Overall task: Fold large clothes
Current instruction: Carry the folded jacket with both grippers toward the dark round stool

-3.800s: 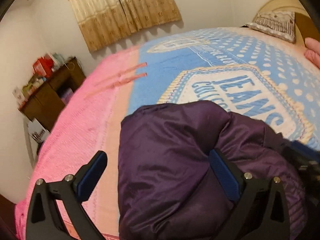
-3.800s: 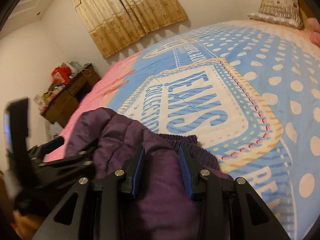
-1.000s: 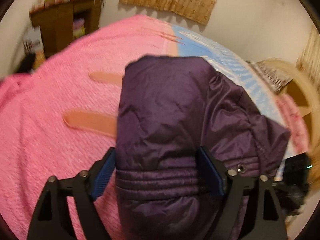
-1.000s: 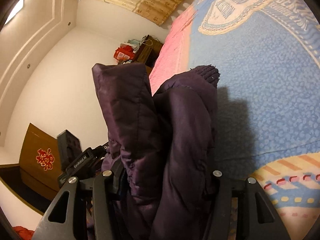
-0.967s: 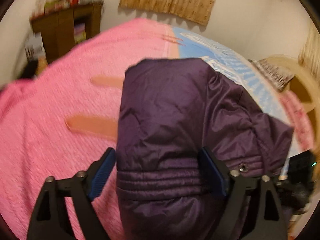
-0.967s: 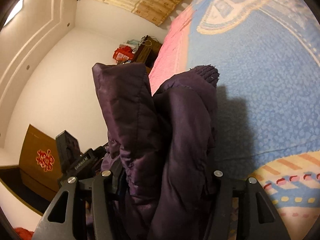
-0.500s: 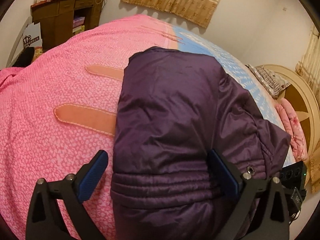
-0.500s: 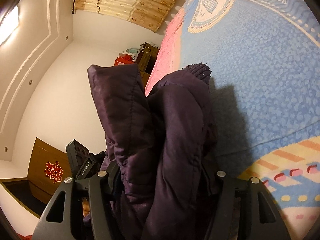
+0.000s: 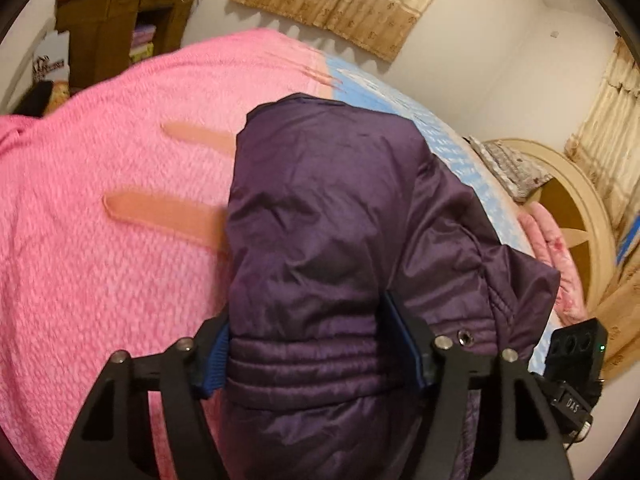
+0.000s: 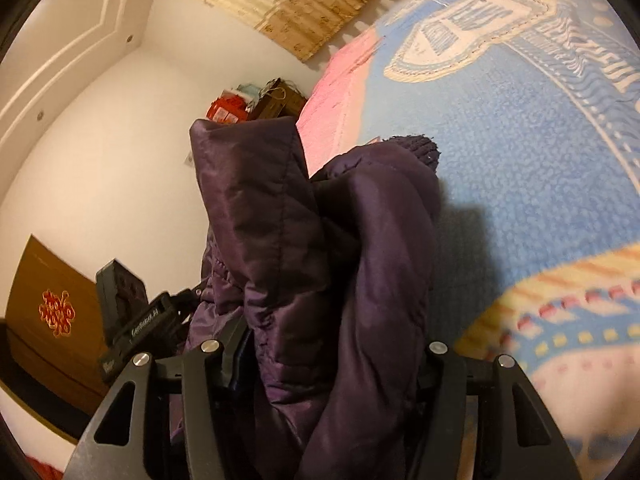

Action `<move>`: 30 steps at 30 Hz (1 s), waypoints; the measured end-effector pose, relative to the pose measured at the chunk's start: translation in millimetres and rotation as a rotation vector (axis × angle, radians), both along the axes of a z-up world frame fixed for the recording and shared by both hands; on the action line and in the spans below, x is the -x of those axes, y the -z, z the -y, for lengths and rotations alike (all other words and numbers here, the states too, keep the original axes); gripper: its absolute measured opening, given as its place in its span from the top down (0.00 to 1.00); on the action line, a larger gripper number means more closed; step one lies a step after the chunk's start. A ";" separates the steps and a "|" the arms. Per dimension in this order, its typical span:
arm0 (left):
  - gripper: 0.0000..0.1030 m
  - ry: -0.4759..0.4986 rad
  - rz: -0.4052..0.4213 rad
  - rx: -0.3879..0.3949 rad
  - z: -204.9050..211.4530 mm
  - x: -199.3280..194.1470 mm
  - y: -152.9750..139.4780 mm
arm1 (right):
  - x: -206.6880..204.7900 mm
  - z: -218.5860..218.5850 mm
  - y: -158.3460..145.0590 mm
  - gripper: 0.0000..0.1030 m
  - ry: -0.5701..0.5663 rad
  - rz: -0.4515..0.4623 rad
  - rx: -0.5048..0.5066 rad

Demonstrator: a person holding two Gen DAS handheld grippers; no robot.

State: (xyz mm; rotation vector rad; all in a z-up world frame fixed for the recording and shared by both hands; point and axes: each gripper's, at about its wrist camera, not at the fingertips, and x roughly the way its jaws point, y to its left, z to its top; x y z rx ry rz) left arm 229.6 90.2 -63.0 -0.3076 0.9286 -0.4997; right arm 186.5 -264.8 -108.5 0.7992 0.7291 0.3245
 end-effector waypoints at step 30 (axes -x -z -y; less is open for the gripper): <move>0.24 -0.122 0.005 0.244 -111.3 21.4 -12.1 | 8.2 -71.5 -46.0 0.44 -0.231 0.117 -0.095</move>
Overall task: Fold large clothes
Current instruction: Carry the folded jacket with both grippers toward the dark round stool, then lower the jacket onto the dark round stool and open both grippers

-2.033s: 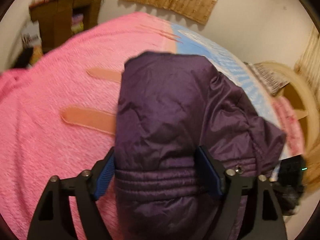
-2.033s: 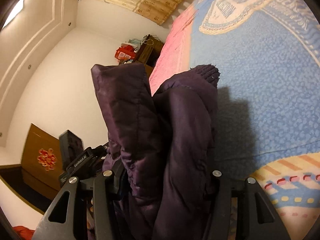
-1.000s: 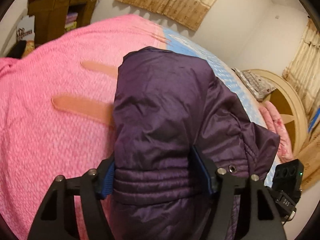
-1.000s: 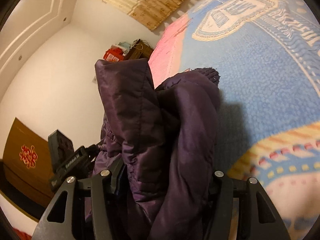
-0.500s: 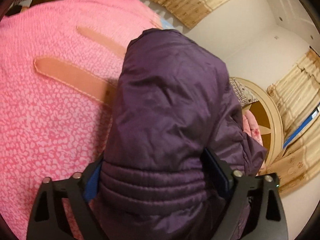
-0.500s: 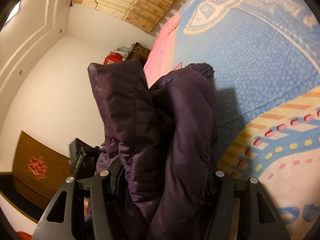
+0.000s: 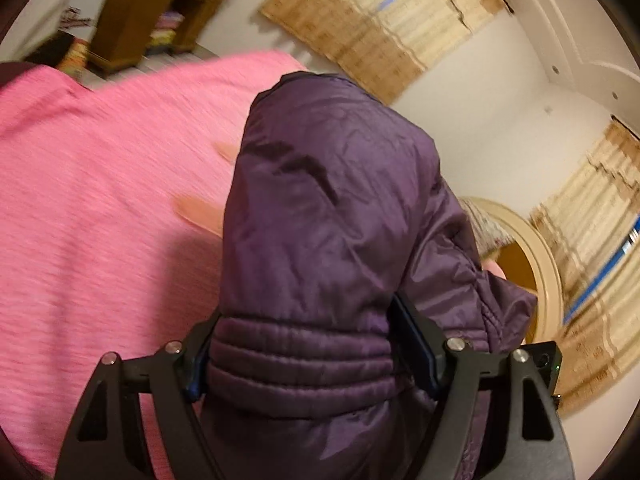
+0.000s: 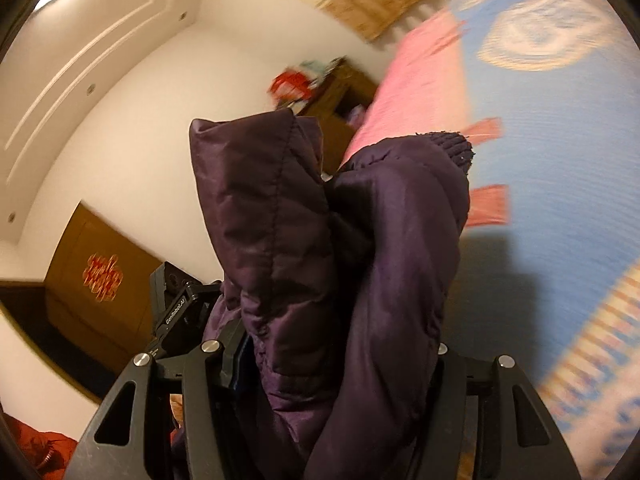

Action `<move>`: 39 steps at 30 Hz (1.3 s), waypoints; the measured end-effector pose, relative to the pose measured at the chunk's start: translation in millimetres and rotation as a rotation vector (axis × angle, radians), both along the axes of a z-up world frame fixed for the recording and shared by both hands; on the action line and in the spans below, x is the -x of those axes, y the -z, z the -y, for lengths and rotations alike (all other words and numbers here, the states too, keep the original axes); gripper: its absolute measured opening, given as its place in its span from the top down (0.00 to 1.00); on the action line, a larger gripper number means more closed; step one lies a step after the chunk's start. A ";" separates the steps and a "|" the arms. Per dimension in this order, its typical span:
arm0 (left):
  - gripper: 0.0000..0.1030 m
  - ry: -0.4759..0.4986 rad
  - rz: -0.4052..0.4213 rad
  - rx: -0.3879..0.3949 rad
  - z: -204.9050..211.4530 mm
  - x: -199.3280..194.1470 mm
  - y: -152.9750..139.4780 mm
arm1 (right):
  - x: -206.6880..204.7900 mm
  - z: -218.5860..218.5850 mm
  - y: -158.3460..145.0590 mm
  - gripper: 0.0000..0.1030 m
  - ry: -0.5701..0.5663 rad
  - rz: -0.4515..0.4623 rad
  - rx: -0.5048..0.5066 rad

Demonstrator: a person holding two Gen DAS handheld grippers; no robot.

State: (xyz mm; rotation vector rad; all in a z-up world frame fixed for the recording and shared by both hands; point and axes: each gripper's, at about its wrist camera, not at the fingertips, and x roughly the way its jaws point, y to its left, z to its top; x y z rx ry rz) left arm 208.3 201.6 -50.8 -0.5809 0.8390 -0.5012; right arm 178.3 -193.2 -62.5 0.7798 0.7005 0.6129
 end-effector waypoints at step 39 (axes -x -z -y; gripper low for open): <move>0.00 -0.645 -0.077 -0.508 -135.4 -72.8 55.8 | -115.7 -233.8 -75.3 0.51 -0.195 0.267 0.408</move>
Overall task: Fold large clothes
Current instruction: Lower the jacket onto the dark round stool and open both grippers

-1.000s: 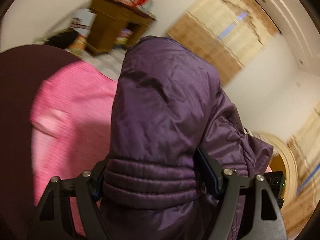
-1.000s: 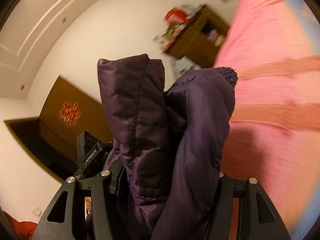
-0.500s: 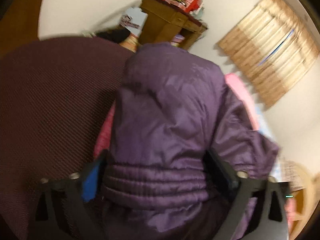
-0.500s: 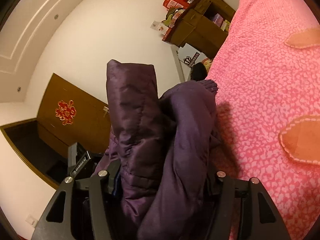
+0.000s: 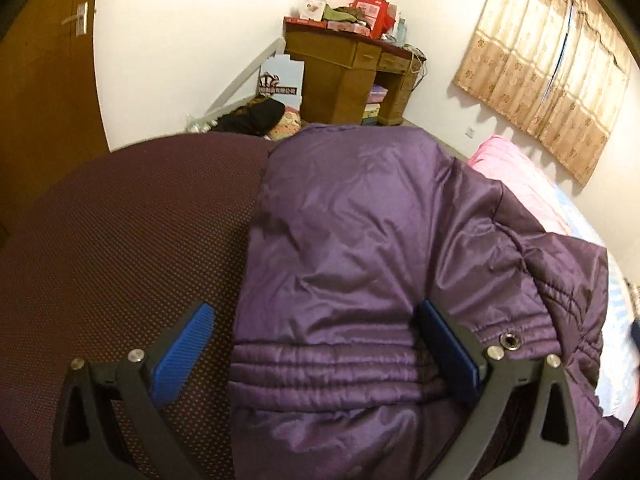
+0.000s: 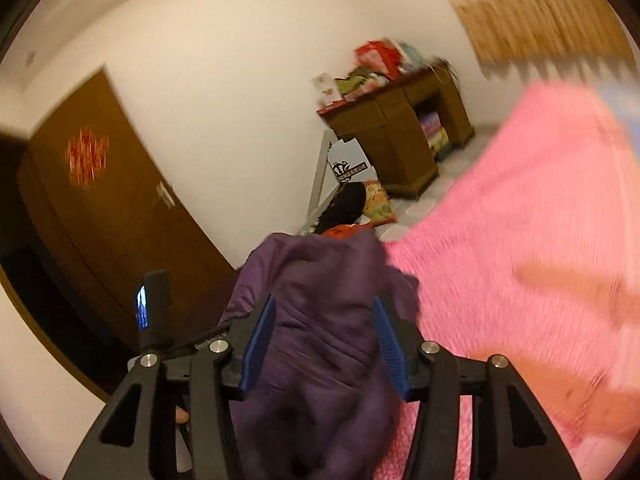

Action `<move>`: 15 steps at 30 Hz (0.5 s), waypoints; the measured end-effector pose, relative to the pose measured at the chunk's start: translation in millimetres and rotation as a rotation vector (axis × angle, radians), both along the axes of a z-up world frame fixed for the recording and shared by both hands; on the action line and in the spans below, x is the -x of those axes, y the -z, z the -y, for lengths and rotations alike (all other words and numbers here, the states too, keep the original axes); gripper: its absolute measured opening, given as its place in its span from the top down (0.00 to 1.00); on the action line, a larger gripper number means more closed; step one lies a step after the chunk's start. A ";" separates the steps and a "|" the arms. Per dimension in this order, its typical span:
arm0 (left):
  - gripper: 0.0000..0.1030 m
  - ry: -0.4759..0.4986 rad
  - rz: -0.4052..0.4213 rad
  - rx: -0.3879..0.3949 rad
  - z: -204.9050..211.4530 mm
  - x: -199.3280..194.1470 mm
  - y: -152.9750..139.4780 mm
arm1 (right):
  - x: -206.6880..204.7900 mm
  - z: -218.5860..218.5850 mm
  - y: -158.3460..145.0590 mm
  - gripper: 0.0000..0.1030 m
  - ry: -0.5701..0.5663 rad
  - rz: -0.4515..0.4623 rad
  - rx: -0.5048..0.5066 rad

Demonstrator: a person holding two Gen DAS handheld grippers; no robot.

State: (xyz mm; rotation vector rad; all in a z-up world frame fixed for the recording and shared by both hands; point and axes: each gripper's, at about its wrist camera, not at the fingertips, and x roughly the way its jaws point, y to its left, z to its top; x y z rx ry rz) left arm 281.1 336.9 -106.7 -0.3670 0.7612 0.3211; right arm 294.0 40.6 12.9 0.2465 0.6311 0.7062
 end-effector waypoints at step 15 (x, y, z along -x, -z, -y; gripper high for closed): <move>0.00 -0.020 -0.030 -0.013 1.7 -12.4 -12.3 | -53.6 -87.4 64.9 0.51 0.156 -0.025 0.345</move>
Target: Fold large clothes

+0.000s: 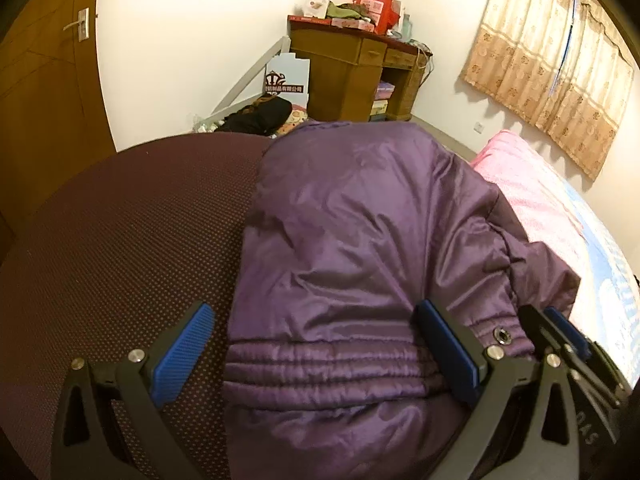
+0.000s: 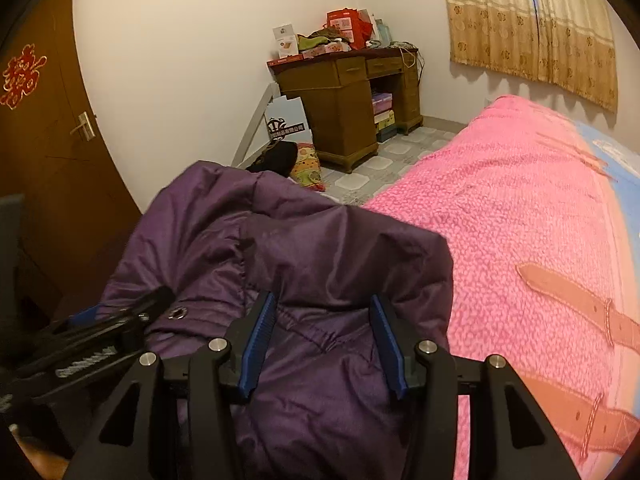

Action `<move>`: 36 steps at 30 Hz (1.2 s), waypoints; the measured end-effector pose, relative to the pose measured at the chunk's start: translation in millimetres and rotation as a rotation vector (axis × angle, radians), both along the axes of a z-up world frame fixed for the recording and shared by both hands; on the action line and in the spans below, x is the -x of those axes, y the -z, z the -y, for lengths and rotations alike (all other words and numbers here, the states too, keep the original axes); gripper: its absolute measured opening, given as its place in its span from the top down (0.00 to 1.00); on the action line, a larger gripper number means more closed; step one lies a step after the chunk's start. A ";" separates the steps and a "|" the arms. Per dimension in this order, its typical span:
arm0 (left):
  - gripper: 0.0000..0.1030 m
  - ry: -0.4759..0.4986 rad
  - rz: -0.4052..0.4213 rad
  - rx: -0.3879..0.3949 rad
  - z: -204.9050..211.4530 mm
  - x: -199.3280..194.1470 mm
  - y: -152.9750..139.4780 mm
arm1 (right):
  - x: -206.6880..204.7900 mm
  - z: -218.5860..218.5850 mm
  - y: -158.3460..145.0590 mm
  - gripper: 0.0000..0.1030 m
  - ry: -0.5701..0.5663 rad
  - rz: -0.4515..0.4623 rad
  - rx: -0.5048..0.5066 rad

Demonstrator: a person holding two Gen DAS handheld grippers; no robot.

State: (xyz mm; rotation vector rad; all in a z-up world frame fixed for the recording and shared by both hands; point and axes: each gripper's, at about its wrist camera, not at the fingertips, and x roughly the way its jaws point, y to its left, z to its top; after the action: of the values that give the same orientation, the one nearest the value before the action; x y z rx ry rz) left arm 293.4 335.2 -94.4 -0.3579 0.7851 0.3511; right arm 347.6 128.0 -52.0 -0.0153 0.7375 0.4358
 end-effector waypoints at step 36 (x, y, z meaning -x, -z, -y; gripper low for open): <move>0.00 0.097 0.118 -0.147 67.3 166.9 -61.9 | 179.9 76.7 -43.0 0.19 0.153 0.062 -0.125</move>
State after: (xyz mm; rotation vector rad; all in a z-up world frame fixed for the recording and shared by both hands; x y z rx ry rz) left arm 126.5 268.0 -32.6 -0.1997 0.6546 0.2921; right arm 167.7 51.2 -9.1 0.1437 0.6442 0.3327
